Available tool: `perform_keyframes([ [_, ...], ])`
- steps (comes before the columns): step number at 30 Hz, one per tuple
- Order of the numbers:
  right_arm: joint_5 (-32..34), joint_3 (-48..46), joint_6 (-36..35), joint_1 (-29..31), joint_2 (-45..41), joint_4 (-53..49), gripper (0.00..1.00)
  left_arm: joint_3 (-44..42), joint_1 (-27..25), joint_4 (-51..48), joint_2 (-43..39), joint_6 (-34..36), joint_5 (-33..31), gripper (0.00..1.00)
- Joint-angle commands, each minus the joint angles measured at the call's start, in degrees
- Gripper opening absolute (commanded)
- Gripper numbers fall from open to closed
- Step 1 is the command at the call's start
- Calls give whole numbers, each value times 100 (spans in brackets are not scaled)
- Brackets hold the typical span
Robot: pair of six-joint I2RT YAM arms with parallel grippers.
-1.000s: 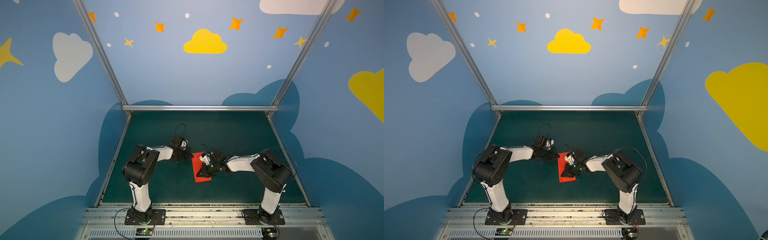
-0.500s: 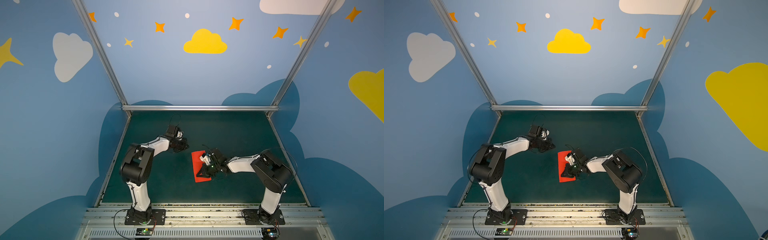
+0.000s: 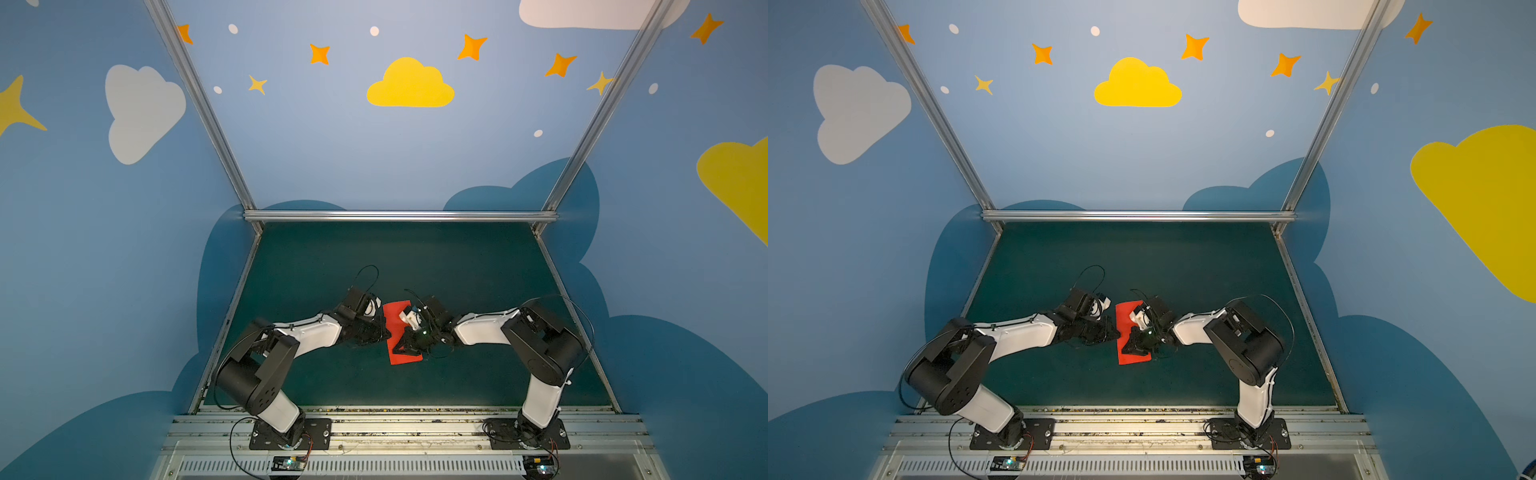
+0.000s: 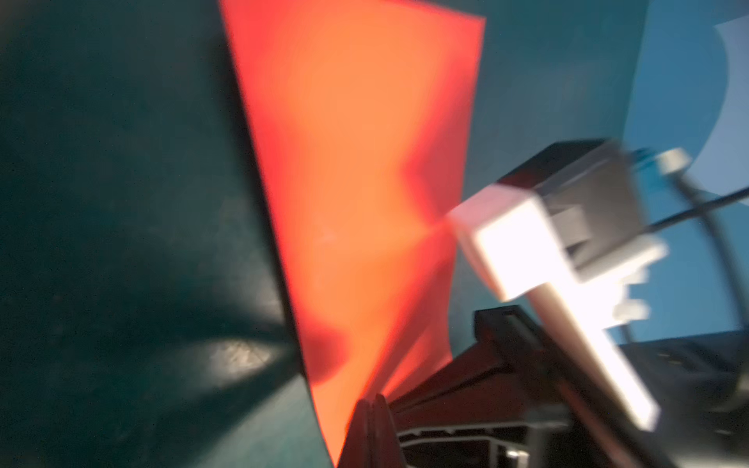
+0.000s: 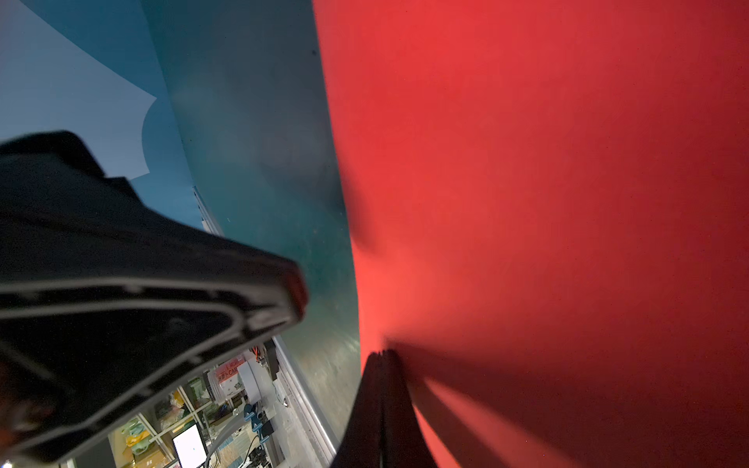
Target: Fold a paper plane with a square sheet of paper (fold left side to right side)
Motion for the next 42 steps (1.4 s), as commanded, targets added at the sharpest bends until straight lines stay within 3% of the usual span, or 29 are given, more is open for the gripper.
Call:
perform_keyframes([
  [1,542,-97,-71,6,357,-810,0,-48,-37,471,165,-111,-19,3],
  [9,569,-113,-78,5,332,-858,0,15,31,553,504,-103,-228,3],
  [20,591,-167,-82,10,287,-858,0,169,601,532,936,-17,-238,3],
  [42,587,-167,-89,13,152,-891,0,1563,1491,-226,2237,252,-352,3],
])
